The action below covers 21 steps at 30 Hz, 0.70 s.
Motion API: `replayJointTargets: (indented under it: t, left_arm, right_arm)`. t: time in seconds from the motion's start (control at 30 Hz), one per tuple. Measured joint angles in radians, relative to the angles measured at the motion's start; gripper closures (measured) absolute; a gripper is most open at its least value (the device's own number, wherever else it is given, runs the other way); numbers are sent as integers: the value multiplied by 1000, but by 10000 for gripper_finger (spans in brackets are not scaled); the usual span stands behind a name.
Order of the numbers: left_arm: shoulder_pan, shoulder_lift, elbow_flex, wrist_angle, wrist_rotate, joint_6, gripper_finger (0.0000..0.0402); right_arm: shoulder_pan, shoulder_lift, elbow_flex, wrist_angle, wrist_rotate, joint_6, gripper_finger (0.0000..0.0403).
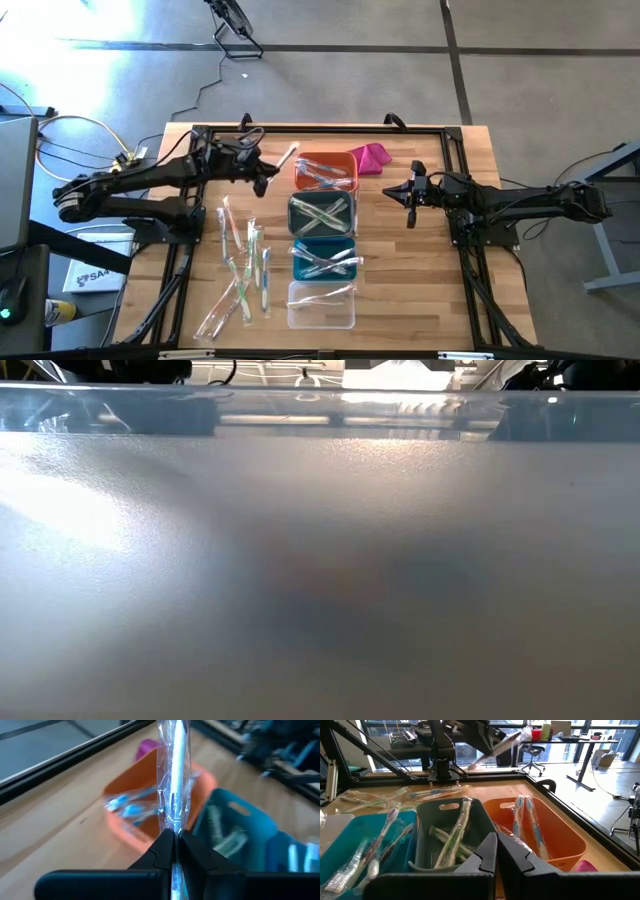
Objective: Pick & Place Toothbrushes
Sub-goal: Put the purple toothbrush into the blue bin
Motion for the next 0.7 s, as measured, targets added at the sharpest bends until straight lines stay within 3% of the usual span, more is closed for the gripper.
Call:
replayJointTargets:
  t: [0.23,0.57,0.7]
  left_arm:
    - [-149,2,0,110,-2,16,385]
    - [-420,30,2,181,-253,15,385]
    - [-499,82,2,283,-277,15,385]
  right_arm:
    - [0,0,0,0,0,0,398]
    - [0,0,0,0,0,0,398]
    - [0,0,0,0,0,0,398]
